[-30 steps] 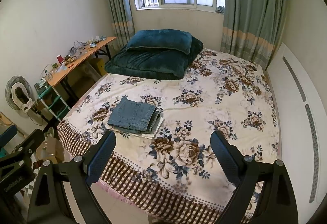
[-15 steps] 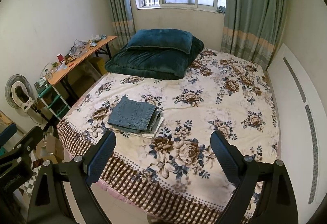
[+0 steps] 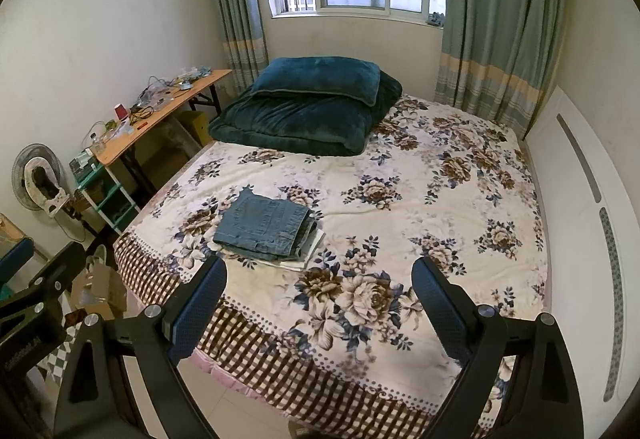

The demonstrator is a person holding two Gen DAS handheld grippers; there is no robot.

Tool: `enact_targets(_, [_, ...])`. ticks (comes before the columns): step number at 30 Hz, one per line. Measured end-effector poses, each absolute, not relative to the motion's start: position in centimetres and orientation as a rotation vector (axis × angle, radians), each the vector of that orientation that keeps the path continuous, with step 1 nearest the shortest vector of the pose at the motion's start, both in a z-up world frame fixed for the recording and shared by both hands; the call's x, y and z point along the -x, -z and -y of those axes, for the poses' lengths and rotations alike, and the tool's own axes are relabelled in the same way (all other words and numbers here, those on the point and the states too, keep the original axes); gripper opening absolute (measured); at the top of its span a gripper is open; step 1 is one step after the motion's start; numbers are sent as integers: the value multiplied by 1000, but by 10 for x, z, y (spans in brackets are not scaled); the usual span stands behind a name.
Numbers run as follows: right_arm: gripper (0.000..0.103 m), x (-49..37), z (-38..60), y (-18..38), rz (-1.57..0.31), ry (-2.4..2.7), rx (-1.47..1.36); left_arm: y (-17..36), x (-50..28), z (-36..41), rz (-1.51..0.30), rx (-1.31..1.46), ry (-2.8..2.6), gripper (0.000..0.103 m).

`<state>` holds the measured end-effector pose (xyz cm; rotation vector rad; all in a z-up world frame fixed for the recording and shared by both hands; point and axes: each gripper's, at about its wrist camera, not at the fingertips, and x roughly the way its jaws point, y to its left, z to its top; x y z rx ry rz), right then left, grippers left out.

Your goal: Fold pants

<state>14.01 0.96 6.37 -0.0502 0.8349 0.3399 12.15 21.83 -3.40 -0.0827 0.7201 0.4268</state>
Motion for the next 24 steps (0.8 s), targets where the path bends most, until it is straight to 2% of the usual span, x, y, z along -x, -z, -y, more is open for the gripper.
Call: enact_targets(24, [98,-133,-20,-60,-843,-360,50,34,-102,-209,-722,115,-486,103])
